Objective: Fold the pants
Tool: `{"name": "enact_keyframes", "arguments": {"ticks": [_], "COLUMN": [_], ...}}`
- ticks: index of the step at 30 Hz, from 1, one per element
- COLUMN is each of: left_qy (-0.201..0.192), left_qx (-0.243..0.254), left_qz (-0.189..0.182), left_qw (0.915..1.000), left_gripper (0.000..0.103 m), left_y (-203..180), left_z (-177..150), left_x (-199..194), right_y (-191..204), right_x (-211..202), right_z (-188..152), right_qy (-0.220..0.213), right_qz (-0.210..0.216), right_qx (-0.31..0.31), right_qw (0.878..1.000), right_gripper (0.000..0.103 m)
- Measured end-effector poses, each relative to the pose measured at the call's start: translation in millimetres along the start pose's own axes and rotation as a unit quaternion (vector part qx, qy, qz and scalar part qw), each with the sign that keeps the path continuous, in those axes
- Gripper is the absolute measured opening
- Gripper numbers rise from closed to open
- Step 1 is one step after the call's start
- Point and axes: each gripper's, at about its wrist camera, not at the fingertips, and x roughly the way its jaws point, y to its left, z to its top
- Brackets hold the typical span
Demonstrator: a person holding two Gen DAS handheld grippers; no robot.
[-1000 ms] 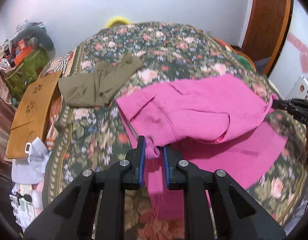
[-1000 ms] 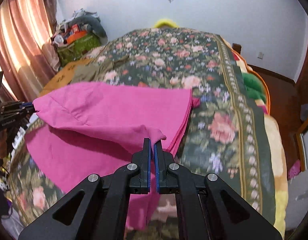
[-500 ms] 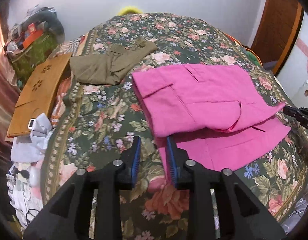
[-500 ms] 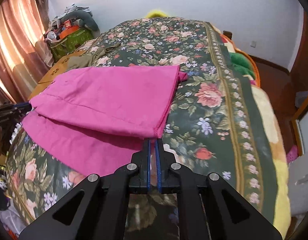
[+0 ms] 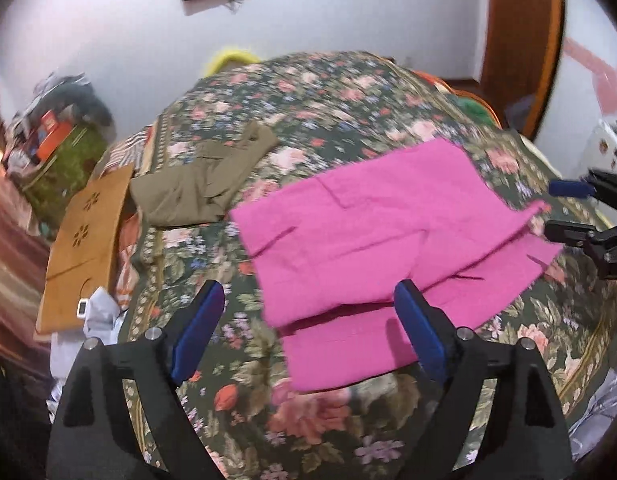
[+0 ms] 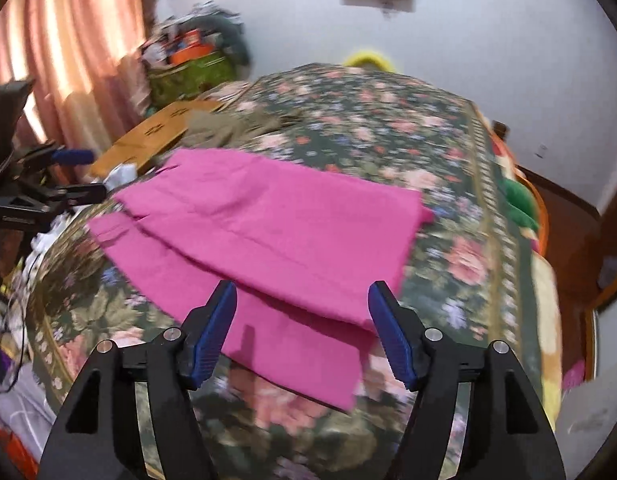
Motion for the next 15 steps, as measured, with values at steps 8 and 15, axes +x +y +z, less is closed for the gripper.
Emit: {"name": "enact_keyframes", "arguments": {"ticks": [8, 15], "left_qy": [0.038, 0.044], "left_qx": [0.058, 0.067], "left_qz": [-0.005, -0.014], "left_qw": [0.9976, 0.9967], "left_gripper": [0.087, 0.087], "left_y": [-38.5, -44.1], "left_z": [-0.2, 8.2], "left_x": [30.1, 43.4], "right_y": [25.9, 26.4], "right_x": [46.6, 68.2], "right_z": [12.7, 28.2], "right_qy": [0.049, 0.063], "right_qz": [0.028, 0.053], "right_qx": [-0.065, -0.078], "right_qw": [0.996, 0.994], "right_gripper": [0.063, 0.024]}}
